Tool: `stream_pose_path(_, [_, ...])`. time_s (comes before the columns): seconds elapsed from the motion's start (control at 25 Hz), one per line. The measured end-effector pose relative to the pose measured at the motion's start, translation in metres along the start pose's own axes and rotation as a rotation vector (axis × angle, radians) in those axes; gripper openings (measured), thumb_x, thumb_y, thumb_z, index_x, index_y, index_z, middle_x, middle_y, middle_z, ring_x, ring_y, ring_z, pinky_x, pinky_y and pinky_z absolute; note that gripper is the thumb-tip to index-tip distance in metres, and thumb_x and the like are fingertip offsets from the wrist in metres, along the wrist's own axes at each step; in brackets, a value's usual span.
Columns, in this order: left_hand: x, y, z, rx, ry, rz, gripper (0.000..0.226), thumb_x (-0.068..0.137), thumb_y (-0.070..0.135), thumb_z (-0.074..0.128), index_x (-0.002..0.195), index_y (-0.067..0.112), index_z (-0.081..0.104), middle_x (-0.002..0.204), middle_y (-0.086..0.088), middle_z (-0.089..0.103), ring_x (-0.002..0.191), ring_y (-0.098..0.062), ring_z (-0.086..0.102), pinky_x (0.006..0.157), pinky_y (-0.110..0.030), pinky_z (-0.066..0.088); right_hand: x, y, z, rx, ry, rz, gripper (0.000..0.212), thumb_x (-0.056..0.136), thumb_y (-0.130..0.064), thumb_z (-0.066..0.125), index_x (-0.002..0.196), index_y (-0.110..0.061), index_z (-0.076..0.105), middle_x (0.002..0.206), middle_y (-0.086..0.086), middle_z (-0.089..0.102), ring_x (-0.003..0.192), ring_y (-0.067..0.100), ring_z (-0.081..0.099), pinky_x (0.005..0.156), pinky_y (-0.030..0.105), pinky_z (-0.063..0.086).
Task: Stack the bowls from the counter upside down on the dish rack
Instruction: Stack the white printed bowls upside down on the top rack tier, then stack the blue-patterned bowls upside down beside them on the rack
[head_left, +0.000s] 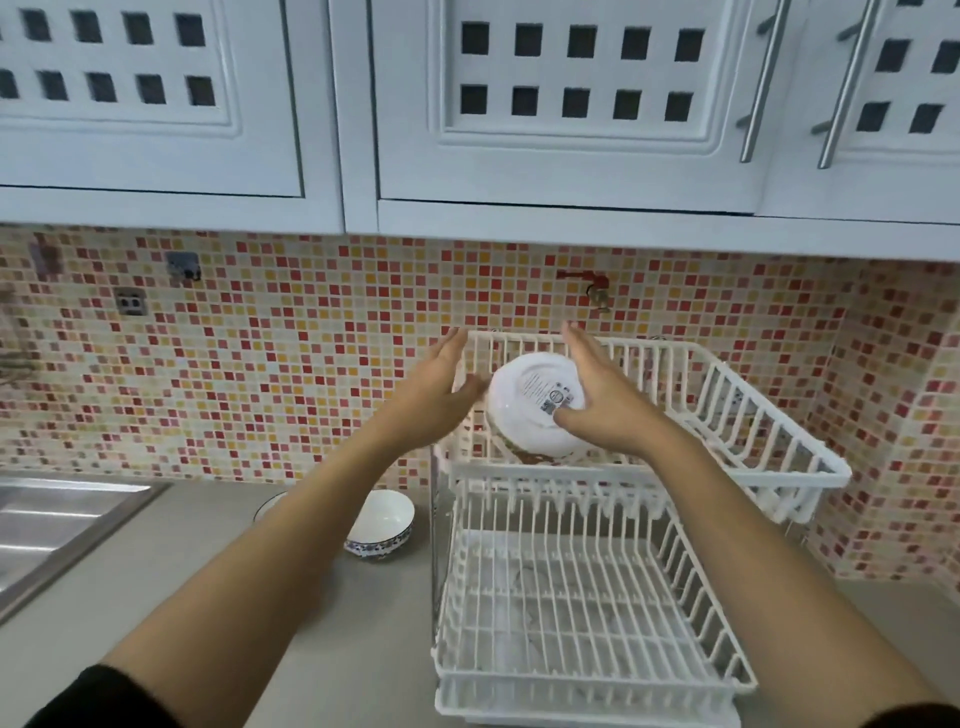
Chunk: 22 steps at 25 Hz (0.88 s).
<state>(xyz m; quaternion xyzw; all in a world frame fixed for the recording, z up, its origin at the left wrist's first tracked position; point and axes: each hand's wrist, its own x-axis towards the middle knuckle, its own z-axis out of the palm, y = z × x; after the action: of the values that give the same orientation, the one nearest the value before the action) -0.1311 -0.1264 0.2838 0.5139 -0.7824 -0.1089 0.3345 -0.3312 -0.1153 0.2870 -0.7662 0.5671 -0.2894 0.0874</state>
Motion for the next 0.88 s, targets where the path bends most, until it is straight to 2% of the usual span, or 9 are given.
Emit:
stream_pose_path(0.08, [-0.015, -0.015, -0.022, -0.021, 0.059, -0.036, 0.060, 0.098, 0.041, 0.035, 0.151, 0.020, 0.014, 0.161, 0.000, 0.013, 0.147, -0.021, 0.017, 0.117, -0.037, 0.019, -0.002, -0.032, 0.011, 0.026, 0.013, -0.062, 0.086, 0.089, -0.019, 0.056, 0.150, -0.026, -0.004, 0.159, -0.009, -0.011, 0.147, 0.012, -0.005, 0.116, 0.034, 0.008])
stream_pose_path(0.24, [-0.052, -0.056, -0.057, 0.012, 0.081, -0.110, 0.058, 0.099, 0.044, 0.031, 0.150, 0.022, 0.016, 0.160, 0.001, 0.015, 0.148, -0.021, 0.016, 0.118, -0.038, 0.019, -0.005, -0.095, 0.061, 0.099, 0.006, -0.174, 0.072, 0.096, -0.035, 0.044, 0.151, -0.023, -0.001, 0.160, -0.006, -0.009, 0.146, 0.010, -0.004, 0.115, 0.029, 0.006])
stream_pose_path(0.44, [-0.111, -0.127, -0.079, 0.117, 0.022, -0.240, 0.061, 0.097, 0.044, 0.036, 0.150, 0.018, 0.019, 0.159, -0.003, 0.019, 0.147, -0.023, 0.018, 0.117, -0.039, 0.020, -0.019, -0.144, 0.150, 0.151, -0.130, -0.186, 0.074, 0.096, -0.043, 0.042, 0.150, -0.023, -0.004, 0.159, -0.007, -0.012, 0.146, 0.010, -0.005, 0.117, 0.035, 0.006])
stream_pose_path(0.56, [-0.146, -0.171, -0.073, 0.162, -0.076, -0.361, 0.061, 0.098, 0.042, 0.037, 0.150, 0.015, 0.019, 0.158, -0.002, 0.021, 0.146, -0.024, 0.021, 0.117, -0.038, 0.020, -0.025, -0.154, 0.211, 0.157, -0.254, -0.150, 0.076, 0.096, -0.039, 0.044, 0.150, -0.017, -0.004, 0.159, -0.004, -0.011, 0.147, 0.012, -0.005, 0.116, 0.029, 0.004])
stream_pose_path(0.72, [-0.177, -0.240, -0.048, 0.121, -0.172, -0.511, 0.062, 0.098, 0.036, 0.041, 0.148, 0.006, 0.022, 0.156, -0.011, 0.027, 0.144, -0.024, 0.027, 0.116, -0.032, 0.021, -0.020, -0.144, 0.288, 0.162, -0.400, -0.056, 0.078, 0.093, -0.035, 0.050, 0.150, -0.011, 0.003, 0.160, 0.004, -0.002, 0.148, 0.021, 0.000, 0.120, 0.035, 0.009])
stream_pose_path(0.88, [-0.189, -0.290, -0.019, 0.069, -0.256, -0.640, 0.059, 0.098, 0.031, 0.042, 0.146, 0.001, 0.024, 0.153, -0.015, 0.031, 0.141, -0.026, 0.031, 0.112, -0.027, 0.024, 0.000, -0.115, 0.347, 0.147, -0.461, 0.056, 0.076, 0.093, -0.034, 0.049, 0.149, -0.005, 0.006, 0.160, 0.011, 0.004, 0.147, 0.021, 0.005, 0.118, 0.031, 0.009])
